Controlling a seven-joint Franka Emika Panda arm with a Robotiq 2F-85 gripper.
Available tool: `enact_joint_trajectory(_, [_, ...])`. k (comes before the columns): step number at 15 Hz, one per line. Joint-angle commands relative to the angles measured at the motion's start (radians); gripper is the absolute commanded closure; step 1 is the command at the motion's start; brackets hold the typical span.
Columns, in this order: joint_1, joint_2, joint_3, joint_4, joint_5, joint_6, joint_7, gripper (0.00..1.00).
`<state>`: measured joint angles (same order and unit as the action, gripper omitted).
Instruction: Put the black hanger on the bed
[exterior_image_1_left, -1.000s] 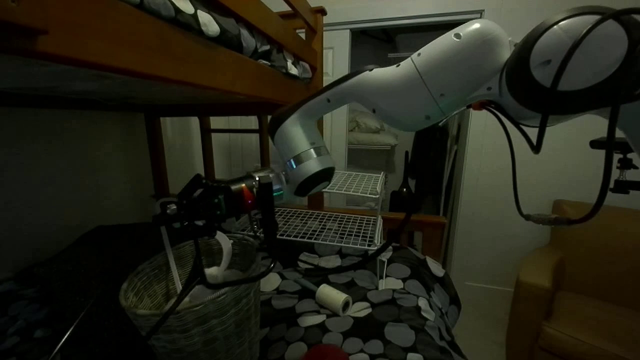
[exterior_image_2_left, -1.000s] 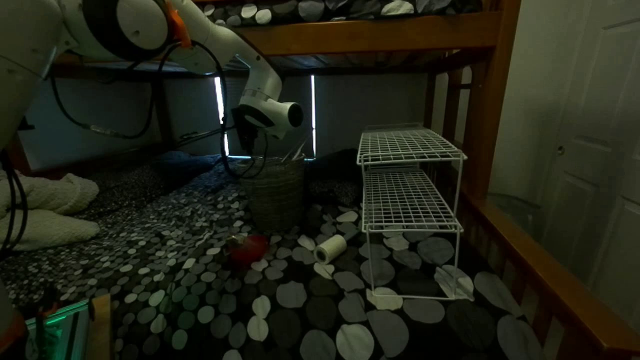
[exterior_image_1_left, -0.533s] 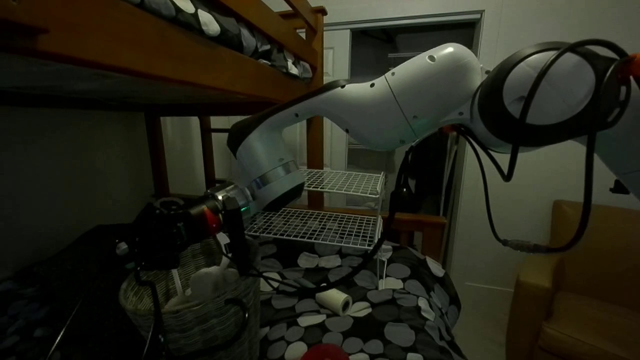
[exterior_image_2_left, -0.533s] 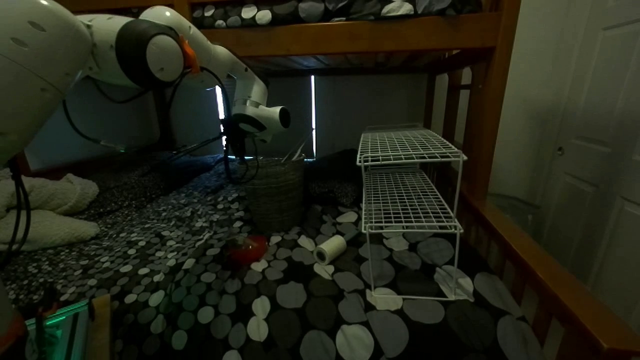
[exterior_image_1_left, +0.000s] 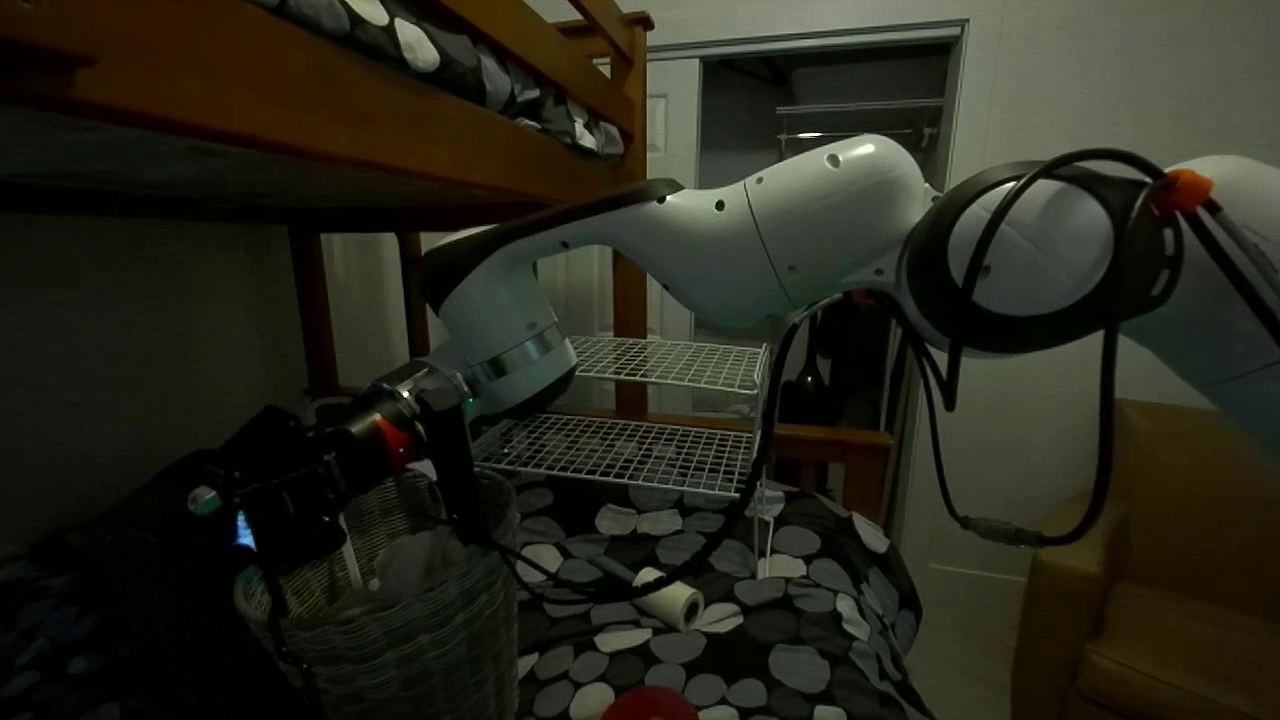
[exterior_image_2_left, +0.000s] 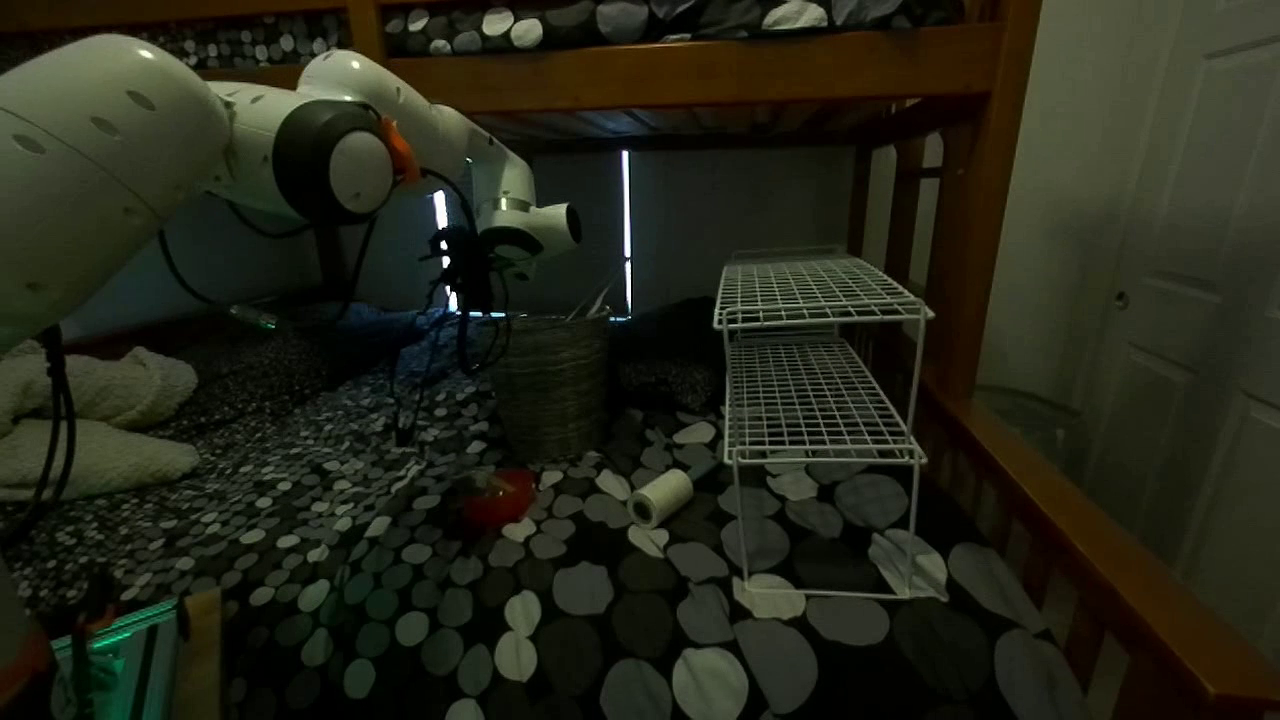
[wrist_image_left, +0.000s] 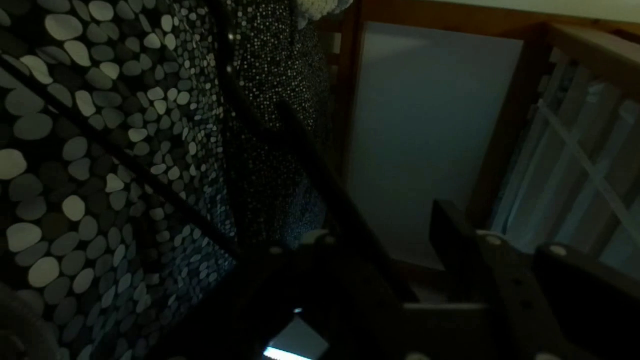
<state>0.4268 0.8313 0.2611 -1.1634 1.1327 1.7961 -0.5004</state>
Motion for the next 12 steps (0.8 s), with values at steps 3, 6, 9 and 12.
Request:
enact_joint_trajectory(3, [-0.001,-0.022,-0.041,0.003,0.003,0.129,0.047,0.05])
enact_joint_trajectory(6, [-0.038,-0.091,-0.052,-0.108,0.059,0.290,0.020,0.00])
enact_joint_trajectory(9, [-0.074,-0.184,-0.060,-0.253,0.142,0.444,0.008,0.00])
enact_joint_trajectory(12, [-0.094,-0.279,-0.052,-0.382,0.270,0.615,-0.022,0.00])
